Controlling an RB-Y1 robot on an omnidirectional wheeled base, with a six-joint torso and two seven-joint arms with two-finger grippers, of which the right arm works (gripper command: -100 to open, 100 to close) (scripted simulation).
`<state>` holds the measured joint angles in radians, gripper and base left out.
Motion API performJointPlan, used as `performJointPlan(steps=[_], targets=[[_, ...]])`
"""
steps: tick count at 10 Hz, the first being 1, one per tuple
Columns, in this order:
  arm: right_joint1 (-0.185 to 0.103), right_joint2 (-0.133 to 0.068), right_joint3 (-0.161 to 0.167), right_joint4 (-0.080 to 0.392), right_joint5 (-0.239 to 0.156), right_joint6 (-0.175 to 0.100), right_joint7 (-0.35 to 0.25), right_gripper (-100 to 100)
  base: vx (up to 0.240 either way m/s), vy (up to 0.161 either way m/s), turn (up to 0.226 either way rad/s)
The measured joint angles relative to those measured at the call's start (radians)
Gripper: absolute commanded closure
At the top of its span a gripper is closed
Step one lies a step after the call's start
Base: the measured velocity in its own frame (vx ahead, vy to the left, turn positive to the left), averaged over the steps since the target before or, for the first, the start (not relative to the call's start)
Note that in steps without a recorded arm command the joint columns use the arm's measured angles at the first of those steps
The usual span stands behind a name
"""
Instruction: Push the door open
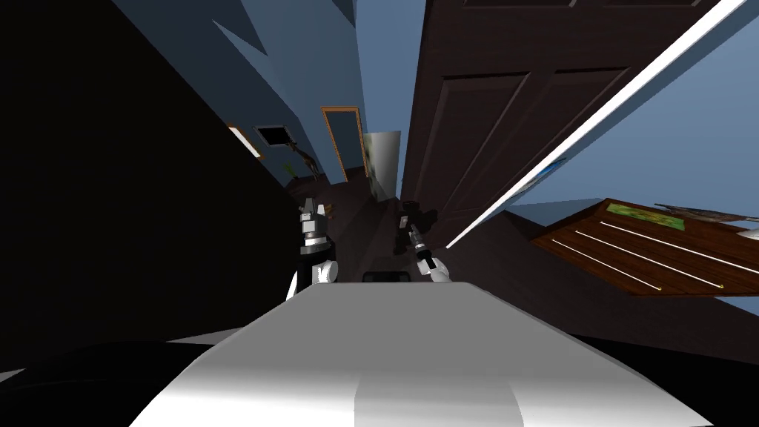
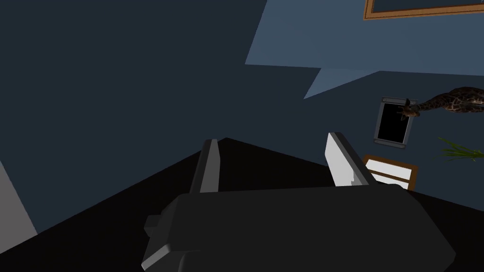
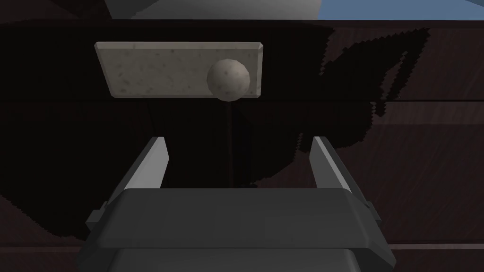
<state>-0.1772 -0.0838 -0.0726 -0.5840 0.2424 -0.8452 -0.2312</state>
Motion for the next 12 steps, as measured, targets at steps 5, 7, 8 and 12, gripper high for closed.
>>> performJointPlan(steps=[5,7,8,12], targets=[[0.005,0.009,-0.012,0.005,-0.004,-0.015,0.013,-100,0.176,0.032,0.017],[0.005,0.009,-0.012,0.005,-0.004,-0.016,0.014,100,-0.019,-0.001,0.008],[0.004,0.009,-0.012,0.005,-0.004,-0.015,0.014,100,-0.015,-0.005,0.004],[0.006,0.009,-0.011,0.006,-0.004,-0.013,0.014,100,0.02,0.008,-0.009]])
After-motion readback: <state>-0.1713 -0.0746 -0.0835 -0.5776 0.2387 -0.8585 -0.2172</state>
